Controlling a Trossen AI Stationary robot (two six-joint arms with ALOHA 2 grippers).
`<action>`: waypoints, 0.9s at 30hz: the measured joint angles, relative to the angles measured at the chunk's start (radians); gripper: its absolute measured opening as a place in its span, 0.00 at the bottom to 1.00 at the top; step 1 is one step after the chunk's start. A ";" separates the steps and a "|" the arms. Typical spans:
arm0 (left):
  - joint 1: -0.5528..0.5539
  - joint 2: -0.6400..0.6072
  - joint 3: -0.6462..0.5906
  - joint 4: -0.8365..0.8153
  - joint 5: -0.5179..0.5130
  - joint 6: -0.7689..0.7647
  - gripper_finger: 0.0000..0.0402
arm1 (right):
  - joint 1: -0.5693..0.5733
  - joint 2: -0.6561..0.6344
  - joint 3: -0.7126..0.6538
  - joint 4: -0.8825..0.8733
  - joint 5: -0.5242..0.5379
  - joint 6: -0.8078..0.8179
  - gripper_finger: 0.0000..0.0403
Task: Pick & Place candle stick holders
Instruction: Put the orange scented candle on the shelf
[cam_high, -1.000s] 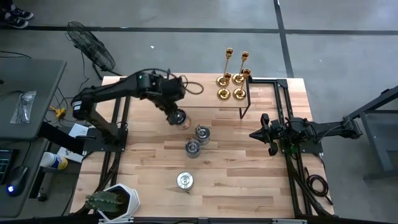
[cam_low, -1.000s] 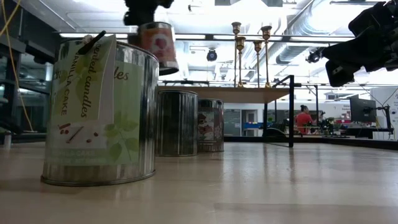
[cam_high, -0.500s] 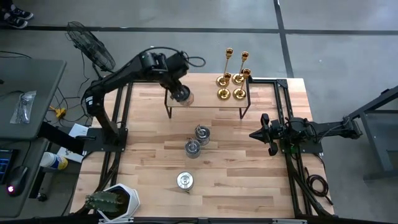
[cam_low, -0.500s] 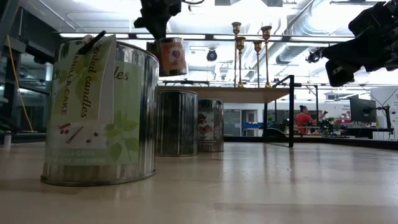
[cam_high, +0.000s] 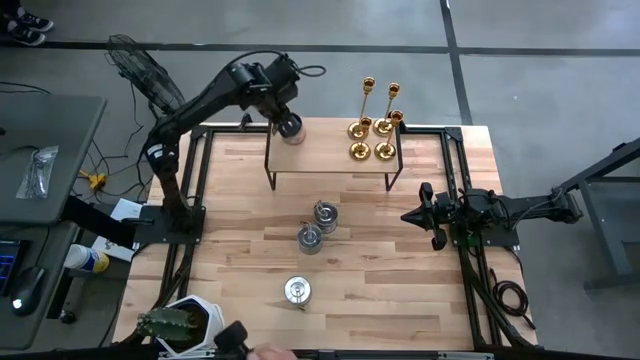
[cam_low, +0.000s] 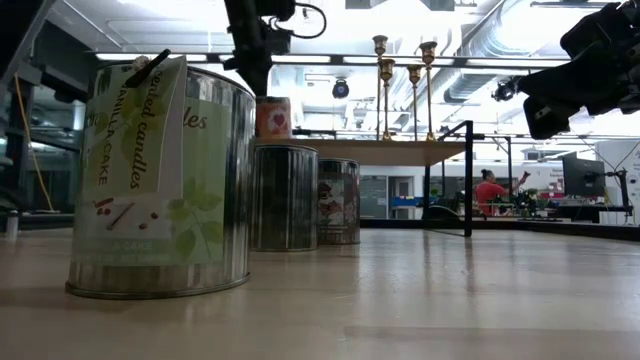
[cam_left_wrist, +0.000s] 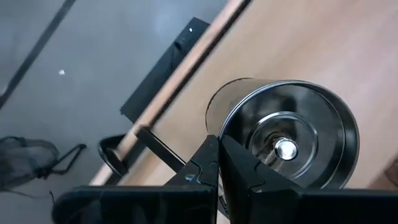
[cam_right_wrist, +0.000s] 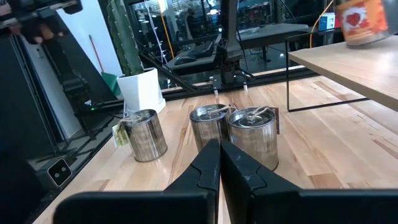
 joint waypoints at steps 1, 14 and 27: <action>0.008 0.002 0.000 0.013 0.002 0.017 0.00 | 0.000 0.000 0.000 0.000 0.000 0.000 0.01; 0.061 0.011 0.000 0.028 0.023 0.117 0.00 | 0.000 0.000 0.000 0.000 0.000 0.000 0.01; 0.093 0.035 0.000 0.009 0.054 0.010 0.00 | 0.000 0.000 0.000 0.000 0.000 0.000 0.01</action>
